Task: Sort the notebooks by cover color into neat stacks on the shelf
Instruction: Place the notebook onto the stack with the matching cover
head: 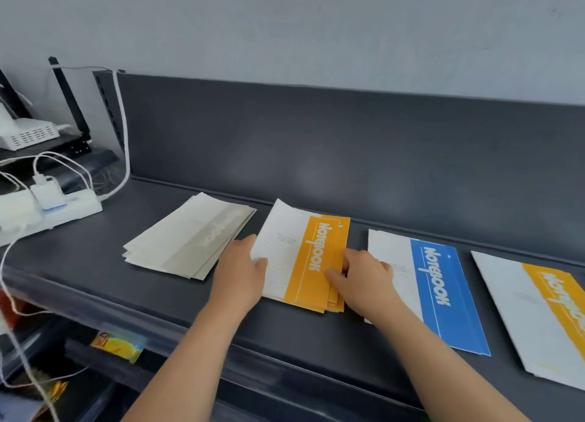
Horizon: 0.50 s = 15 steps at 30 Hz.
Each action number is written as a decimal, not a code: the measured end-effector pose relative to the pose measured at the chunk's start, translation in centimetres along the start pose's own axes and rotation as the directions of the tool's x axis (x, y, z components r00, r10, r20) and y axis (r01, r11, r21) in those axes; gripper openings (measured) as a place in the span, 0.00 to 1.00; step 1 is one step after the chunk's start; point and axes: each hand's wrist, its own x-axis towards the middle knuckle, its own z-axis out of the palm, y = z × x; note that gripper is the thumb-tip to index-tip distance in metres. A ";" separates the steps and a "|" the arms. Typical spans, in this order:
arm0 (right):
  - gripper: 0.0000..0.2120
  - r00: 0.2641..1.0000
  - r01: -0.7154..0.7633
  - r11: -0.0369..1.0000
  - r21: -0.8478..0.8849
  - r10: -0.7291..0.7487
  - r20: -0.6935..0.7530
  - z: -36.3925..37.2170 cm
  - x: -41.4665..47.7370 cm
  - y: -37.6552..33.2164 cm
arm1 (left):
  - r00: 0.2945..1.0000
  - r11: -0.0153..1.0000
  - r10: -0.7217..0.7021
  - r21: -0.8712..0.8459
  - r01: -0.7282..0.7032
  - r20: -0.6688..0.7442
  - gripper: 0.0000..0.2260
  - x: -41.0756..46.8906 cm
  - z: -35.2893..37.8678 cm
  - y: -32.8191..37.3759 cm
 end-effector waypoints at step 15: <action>0.20 0.922 0.028 0.996 0.081 0.006 -0.388 -3.6 -6.2 3.6 | 0.908 0.901 0.419 0.120 -0.417 0.010 0.14 -2.6 0.3 5.7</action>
